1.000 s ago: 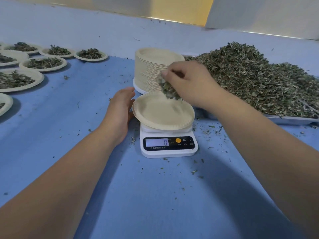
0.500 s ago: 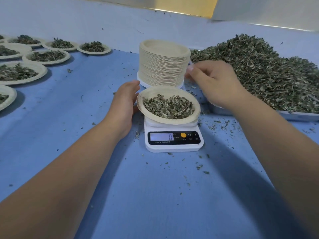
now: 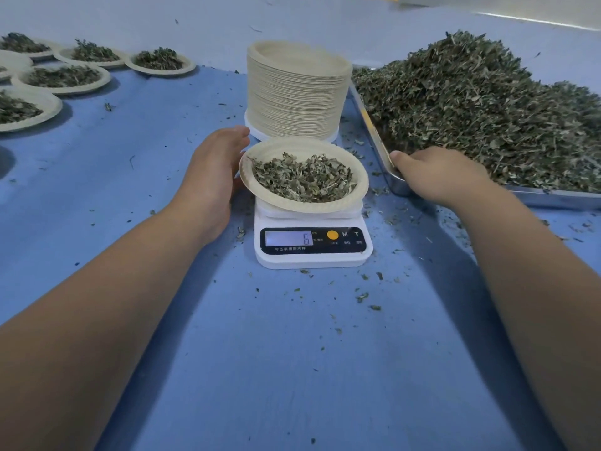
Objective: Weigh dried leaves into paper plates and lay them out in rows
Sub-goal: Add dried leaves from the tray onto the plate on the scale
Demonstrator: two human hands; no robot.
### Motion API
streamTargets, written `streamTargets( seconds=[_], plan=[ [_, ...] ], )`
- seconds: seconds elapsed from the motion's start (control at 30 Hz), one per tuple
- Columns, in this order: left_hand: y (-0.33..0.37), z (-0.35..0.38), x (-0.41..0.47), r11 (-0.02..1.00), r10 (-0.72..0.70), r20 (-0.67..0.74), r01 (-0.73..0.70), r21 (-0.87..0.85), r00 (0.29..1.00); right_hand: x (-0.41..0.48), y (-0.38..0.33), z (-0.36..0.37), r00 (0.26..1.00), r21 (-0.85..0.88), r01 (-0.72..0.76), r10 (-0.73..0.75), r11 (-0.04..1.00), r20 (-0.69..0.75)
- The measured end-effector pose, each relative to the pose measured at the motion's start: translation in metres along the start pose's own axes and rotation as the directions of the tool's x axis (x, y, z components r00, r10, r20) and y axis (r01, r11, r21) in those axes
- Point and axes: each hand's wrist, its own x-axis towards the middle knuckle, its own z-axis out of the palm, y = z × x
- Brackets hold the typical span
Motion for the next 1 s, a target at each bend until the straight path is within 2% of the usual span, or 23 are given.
streamTargets(
  seconds=[0.1,0.23,0.37,0.53,0.6,0.7,0.83,0.9,1.0],
  plan=[
    [0.000,0.000,-0.001,1.000,0.014,0.011,-0.014,0.020,1.000,-0.001,0.004,0.003,0.996,0.076,0.053,-0.047,0.996,-0.077],
    [0.002,0.001,-0.004,0.999,0.028,0.020,-0.029,0.039,0.999,-0.008,0.004,0.002,0.976,0.201,0.197,-0.172,0.960,-0.134],
    [0.002,0.001,-0.004,0.998,0.031,0.027,-0.032,0.049,0.999,-0.013,-0.006,0.001,0.935,0.184,0.325,-0.287,0.928,-0.207],
    [-0.001,-0.001,0.000,0.998,0.039,0.010,-0.039,0.055,0.999,-0.016,-0.008,0.000,0.909,0.152,0.305,-0.240,0.940,-0.341],
    [-0.002,-0.002,0.001,0.998,0.041,0.019,-0.042,0.053,0.999,-0.016,-0.008,0.001,0.938,0.100,0.227,-0.190,0.969,-0.290],
    [-0.002,-0.002,0.001,0.997,0.050,0.028,-0.052,0.058,0.998,-0.012,-0.002,-0.002,0.997,-0.060,0.035,-0.039,0.998,-0.072],
    [-0.002,-0.003,0.000,0.996,0.061,0.033,-0.063,0.068,0.998,-0.011,0.022,-0.018,0.994,-0.022,-0.092,0.093,0.996,0.063],
    [-0.001,-0.003,0.000,0.995,0.064,0.043,-0.067,0.077,0.997,-0.012,0.032,-0.020,0.988,-0.036,-0.102,0.106,0.994,0.109],
    [0.000,-0.001,0.000,0.994,0.069,0.043,-0.072,0.087,0.997,-0.011,0.034,-0.016,0.992,-0.058,-0.012,0.019,0.998,0.125]
  ],
)
